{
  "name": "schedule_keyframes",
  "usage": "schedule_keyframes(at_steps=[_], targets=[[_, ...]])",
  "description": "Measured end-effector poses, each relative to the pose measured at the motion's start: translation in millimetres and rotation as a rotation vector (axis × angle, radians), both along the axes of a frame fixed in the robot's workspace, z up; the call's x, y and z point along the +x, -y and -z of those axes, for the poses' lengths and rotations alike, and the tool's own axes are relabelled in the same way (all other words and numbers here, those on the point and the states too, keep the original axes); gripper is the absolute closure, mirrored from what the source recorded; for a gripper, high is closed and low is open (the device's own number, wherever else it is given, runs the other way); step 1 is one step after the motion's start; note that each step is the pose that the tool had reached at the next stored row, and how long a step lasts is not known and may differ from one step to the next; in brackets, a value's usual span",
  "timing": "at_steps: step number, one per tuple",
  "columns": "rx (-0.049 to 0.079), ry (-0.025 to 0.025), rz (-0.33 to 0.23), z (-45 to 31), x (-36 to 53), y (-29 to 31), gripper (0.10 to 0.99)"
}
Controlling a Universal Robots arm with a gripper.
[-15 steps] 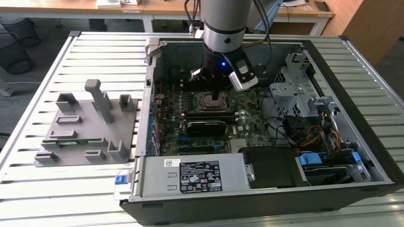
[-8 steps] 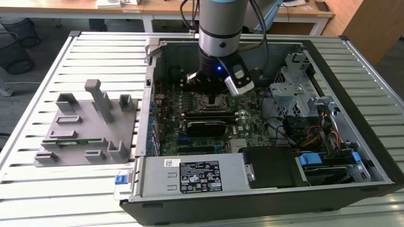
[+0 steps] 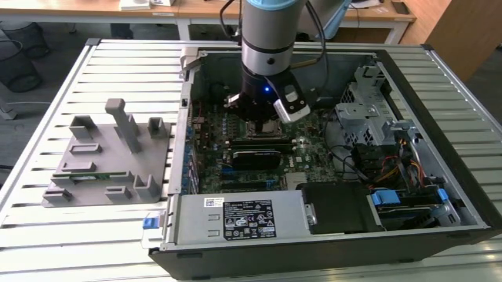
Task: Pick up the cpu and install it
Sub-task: 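Install the second cpu locking lever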
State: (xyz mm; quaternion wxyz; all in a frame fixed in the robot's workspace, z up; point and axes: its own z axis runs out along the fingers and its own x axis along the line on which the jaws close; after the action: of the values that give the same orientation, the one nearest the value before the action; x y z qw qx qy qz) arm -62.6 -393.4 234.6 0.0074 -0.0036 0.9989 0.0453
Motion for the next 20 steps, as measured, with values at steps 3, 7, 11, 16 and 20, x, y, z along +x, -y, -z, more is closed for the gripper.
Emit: schedule_keyframes(at_steps=[3,7,11,16,20], targets=[[0.0,-0.0069,0.0,4.9,-0.5,0.0,0.98],[0.005,-0.0134,0.0,7.4,-0.7,2.9,0.98],[0.02,-0.0166,0.0,8.4,-0.9,7.2,0.98],[0.061,-0.017,0.001,8.9,-1.1,11.3,0.98],[0.069,-0.0177,0.001,11.6,-1.7,14.5,0.98]])
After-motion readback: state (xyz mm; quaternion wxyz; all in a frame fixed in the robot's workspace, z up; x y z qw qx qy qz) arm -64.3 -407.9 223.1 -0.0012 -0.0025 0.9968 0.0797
